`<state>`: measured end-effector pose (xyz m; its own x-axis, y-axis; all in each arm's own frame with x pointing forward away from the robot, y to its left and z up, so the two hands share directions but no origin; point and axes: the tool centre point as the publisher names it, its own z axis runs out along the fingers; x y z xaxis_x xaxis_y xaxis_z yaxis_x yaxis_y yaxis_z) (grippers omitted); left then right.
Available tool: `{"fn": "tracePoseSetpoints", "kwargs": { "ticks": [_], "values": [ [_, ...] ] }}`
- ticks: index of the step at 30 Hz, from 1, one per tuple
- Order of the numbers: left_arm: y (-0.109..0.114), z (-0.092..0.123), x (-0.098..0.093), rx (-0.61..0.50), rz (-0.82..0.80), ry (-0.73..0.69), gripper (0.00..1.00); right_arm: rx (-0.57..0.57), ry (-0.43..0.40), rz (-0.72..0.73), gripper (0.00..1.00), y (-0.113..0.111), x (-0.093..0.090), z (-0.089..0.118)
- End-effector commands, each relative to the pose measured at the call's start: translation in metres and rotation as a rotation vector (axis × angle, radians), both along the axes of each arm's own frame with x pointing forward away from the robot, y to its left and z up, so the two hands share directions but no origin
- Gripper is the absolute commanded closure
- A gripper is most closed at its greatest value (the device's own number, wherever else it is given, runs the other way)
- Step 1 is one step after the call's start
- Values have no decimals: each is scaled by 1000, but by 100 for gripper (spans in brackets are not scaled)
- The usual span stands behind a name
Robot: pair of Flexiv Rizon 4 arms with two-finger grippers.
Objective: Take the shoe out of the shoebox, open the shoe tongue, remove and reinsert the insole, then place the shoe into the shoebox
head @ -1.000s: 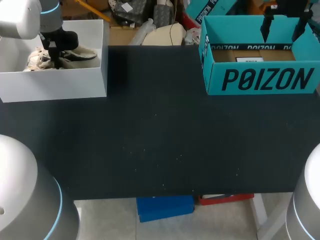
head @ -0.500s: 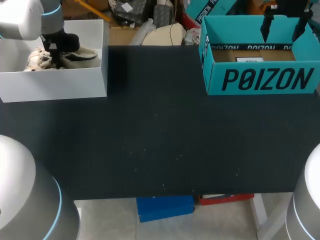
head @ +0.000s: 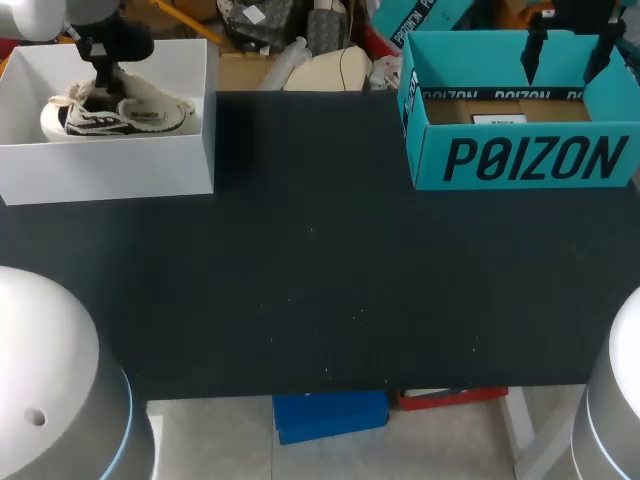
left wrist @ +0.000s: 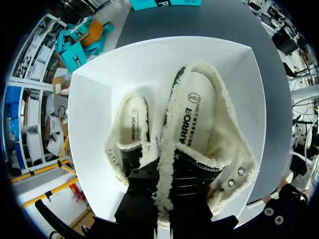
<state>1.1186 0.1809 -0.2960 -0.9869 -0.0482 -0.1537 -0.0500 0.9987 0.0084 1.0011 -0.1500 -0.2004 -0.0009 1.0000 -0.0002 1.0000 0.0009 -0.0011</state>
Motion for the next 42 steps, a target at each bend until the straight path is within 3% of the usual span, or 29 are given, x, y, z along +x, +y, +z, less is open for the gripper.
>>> {"fn": "tracePoseSetpoints", "kwargs": {
  "ticks": [1, 6, 9, 12, 19, 25, 31, 37, 42],
  "values": [
    [-14, 101, -38, -5, 12, -82, 100, 0, 0, -1, 0, 0, 0, 0],
    [-41, 154, -59, -24, 16, -143, 100, 0, 0, -1, 0, 0, 0, 0],
    [-69, 181, -85, -36, -5, -167, 100, 0, 0, -1, 0, 0, 0, 0],
    [-98, 191, -107, -56, -26, -159, 100, 0, 0, -1, 0, 0, 0, 0],
    [-194, 199, -176, -79, -112, -136, 100, 0, 0, -1, 0, 0, 0, 0],
    [-271, 174, -231, -47, -196, -78, 100, 0, 0, -1, 0, 0, 0, 0],
    [-317, 132, -270, -22, -221, 14, 100, 0, 0, -1, 0, 0, 0, 0],
    [-344, 85, -285, -3, -221, 90, 100, 0, 0, -1, 0, 0, 0, 0],
    [-355, 48, -281, 14, -217, 151, 100, 0, 0, -1, 0, 0, 0, 0]
  ]
}}
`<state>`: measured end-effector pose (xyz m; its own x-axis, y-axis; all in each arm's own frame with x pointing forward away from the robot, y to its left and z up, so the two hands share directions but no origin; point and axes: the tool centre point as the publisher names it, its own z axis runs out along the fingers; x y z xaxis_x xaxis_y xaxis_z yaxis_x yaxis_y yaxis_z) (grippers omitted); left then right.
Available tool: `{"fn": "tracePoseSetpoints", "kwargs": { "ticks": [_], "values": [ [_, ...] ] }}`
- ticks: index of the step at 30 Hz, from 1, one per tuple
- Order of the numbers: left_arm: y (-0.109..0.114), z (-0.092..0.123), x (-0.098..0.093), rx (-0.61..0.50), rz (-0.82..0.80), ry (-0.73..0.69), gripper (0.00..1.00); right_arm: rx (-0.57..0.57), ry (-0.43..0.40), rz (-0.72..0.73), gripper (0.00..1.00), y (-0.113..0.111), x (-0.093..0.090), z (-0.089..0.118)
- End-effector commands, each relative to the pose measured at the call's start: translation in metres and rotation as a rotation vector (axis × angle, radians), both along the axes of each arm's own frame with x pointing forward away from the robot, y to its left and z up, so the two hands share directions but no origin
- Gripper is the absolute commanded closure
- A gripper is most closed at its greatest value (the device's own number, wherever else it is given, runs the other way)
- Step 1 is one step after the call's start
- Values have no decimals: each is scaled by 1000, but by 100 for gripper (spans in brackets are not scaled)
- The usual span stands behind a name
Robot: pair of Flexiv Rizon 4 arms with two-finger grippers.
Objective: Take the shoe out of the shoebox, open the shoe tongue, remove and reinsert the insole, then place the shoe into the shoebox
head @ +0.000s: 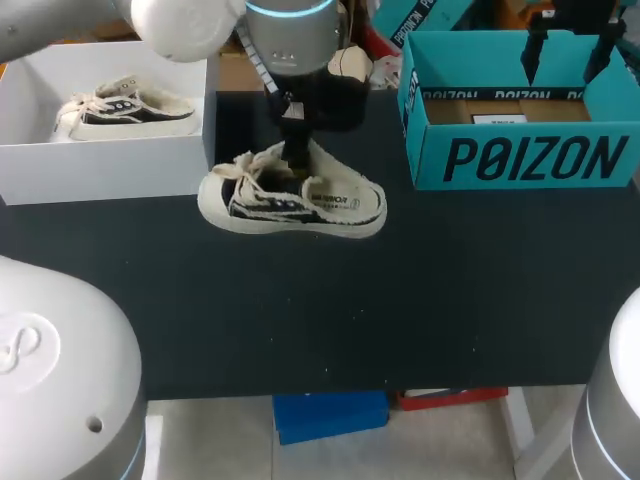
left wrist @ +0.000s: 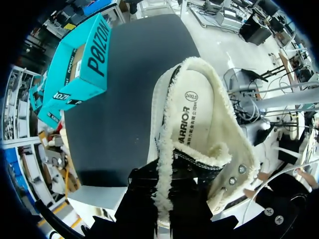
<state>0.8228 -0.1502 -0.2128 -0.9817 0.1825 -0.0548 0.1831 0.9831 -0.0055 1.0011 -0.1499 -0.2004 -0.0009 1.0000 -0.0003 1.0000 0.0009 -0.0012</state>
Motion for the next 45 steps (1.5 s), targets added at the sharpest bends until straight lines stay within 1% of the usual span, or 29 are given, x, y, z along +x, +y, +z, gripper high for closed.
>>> {"fn": "tracePoseSetpoints", "kwargs": {
  "ticks": [1, 8, 12, 16, 22, 26, 27, 28, 29, 32, 35, 36, 37, 38, 40, 42, 44, 45],
  "values": [
    [-25, -42, 18, 39, 26, 48, 100, 0, 0, -1, 0, 0, 0, 0],
    [-30, -99, 36, 56, 87, 132, 100, 0, 0, -1, 0, 0, 0, 0],
    [-33, -129, 40, 60, 106, 173, 100, 0, 0, -1, 0, 0, 0, 0],
    [-34, -155, 40, 58, 103, 218, 100, 0, 0, -1, 0, 0, 0, 0],
    [-33, -181, 41, 67, 98, 253, 100, 0, 0, -1, 0, 0, 0, 0],
    [-31, -190, 42, 64, 83, 267, 100, 0, 0, -1, 0, 0, 0, 0],
    [-31, -190, 42, 65, 83, 271, 96, 0, 0, -1, 0, 0, 0, 0],
    [-31, -189, 42, 61, 75, 271, 43, 0, 0, -1, 0, 0, 0, 0],
    [-32, -185, 42, 42, 65, 267, 0, 0, 0, -1, 0, 0, 0, 0],
    [-30, -165, 39, -7, 36, 259, 0, 0, 0, -1, 0, 0, 0, 0],
    [-23, -137, 33, -95, 19, 264, 0, 0, 0, -1, 0, 0, 0, 0],
    [-19, -122, 29, -138, 3, 259, 0, 0, 0, -1, 0, 0, 0, 0],
    [-16, -115, 27, -156, -4, 253, 0, 0, 0, -1, 0, 0, 0, 0],
    [-10, -101, 23, -211, -13, 257, 0, 0, 0, -1, 0, 0, 0, 0],
    [1, -84, 16, -270, -27, 243, 0, 0, 0, -1, 0, 0, 0, 0],
    [16, -72, 10, -338, -23, 251, 0, 0, 0, -1, 0, 0, 0, 0],
    [34, -59, 3, -413, -45, 205, 0, 0, 0, -1, 0, 0, 0, 0],
    [43, -57, 2, -443, -43, 203, 0, 0, 0, -1, 0, 0, 0, 0]
  ]
}}
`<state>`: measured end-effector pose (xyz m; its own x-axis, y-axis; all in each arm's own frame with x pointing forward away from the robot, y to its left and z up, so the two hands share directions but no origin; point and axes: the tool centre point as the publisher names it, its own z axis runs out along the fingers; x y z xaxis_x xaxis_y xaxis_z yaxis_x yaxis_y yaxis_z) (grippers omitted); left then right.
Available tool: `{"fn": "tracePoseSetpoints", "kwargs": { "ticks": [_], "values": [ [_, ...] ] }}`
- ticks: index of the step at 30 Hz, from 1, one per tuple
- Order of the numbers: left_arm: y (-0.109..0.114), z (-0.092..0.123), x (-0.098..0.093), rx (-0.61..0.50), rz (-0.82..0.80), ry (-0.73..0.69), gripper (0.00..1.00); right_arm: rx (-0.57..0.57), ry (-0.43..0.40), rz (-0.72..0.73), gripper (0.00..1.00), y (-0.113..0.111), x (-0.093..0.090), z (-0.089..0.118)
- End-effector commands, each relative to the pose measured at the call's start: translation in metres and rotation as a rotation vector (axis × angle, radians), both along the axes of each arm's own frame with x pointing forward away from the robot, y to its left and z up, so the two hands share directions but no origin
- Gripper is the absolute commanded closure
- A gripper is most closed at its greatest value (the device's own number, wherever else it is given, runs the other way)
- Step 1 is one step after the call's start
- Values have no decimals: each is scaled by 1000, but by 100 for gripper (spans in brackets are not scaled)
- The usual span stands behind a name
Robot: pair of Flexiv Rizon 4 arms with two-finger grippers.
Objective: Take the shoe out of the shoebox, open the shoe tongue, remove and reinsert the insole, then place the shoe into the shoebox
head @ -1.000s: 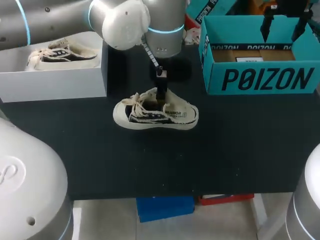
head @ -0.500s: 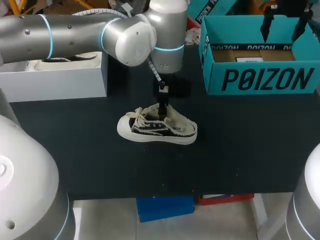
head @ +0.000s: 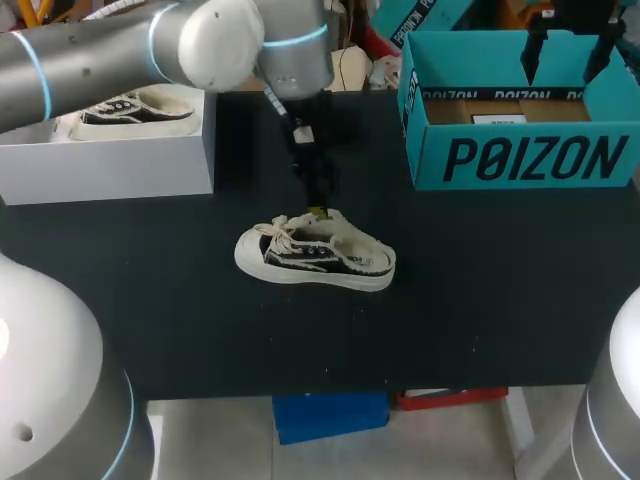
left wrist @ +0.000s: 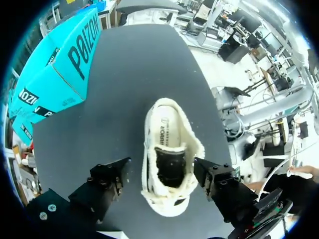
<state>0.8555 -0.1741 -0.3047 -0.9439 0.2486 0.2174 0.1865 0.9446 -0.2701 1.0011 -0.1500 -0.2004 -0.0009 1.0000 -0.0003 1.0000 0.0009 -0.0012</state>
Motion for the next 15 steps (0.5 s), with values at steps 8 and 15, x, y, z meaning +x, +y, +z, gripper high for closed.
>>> {"fn": "tracePoseSetpoints", "kwargs": {
  "ticks": [8, 15],
  "values": [
    [105, 42, -36, -274, 83, -158, 0, 0, 0, -1, 0, 0, 0, 0],
    [105, 42, -36, -274, 83, -158, 0, 0, 0, -1, 0, 0, 0, 0]
  ]
}}
